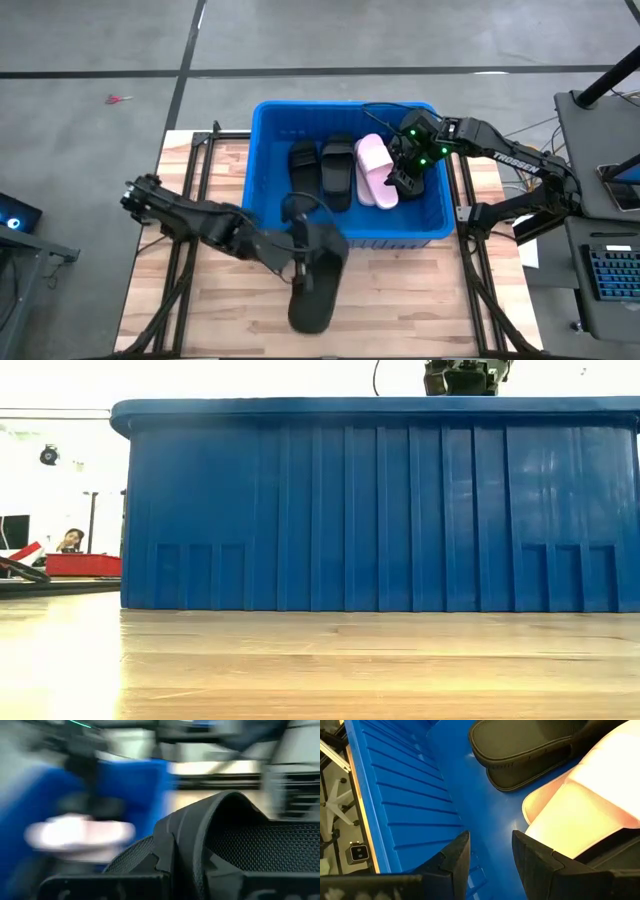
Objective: Pick and place slides into bin
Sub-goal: Put the black slide into the blue bin
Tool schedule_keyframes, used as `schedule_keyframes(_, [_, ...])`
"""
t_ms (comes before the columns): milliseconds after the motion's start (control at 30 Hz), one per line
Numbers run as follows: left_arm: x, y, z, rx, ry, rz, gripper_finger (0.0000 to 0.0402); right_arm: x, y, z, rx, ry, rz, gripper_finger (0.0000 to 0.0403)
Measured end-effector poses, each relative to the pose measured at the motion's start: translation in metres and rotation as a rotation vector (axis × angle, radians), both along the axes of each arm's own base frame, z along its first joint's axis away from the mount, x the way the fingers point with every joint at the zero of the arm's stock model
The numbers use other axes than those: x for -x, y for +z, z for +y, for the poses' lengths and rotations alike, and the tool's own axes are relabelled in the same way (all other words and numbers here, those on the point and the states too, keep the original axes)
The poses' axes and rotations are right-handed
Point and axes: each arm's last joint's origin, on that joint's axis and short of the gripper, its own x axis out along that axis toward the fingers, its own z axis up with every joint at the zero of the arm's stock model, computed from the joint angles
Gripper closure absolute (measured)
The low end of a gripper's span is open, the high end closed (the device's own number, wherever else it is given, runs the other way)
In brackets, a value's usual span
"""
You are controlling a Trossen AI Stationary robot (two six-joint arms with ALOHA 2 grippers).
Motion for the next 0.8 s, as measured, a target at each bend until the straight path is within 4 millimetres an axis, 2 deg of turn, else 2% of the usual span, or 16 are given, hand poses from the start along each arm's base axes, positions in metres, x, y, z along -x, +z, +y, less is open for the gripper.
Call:
schedule_keyframes(100, [0.009,0.005,0.024,-0.231,0.212,0.020,0.0400,0.000,0.000,0.000,-0.002,-0.003,0.000,0.0266])
schedule_keyframes(167, [0.012,0.005,0.050,-0.363,0.400,0.056,0.0400,0.000,0.000,0.000,-0.001,-0.003,-0.002,0.0266])
schedule_keyframes(233, [0.011,0.002,0.079,-0.430,0.552,0.094,0.0400,0.000,0.000,0.000,-0.002,-0.005,-0.002,0.0266])
schedule_keyframes(333, [0.011,-0.011,0.125,-0.477,0.639,0.213,0.0400,0.000,0.000,0.000,-0.012,-0.018,-0.001,0.0266])
schedule_keyframes(467, [0.008,-0.042,0.178,-0.494,0.521,0.382,0.0400,0.000,0.000,0.000,-0.012,-0.019,-0.001,0.0266])
schedule_keyframes(600, [0.011,-0.070,0.220,-0.477,0.345,0.347,0.0400,-0.001,0.000,0.000,-0.010,-0.018,-0.004,0.0266])
schedule_keyframes(700, [0.020,-0.084,0.246,-0.568,0.369,0.345,0.0400,-0.001,0.000,0.000,-0.007,-0.015,-0.005,0.0266])
schedule_keyframes(800, [0.029,-0.101,0.272,-0.524,0.346,0.283,0.0400,-0.001,0.001,0.000,0.002,-0.006,-0.010,0.0266])
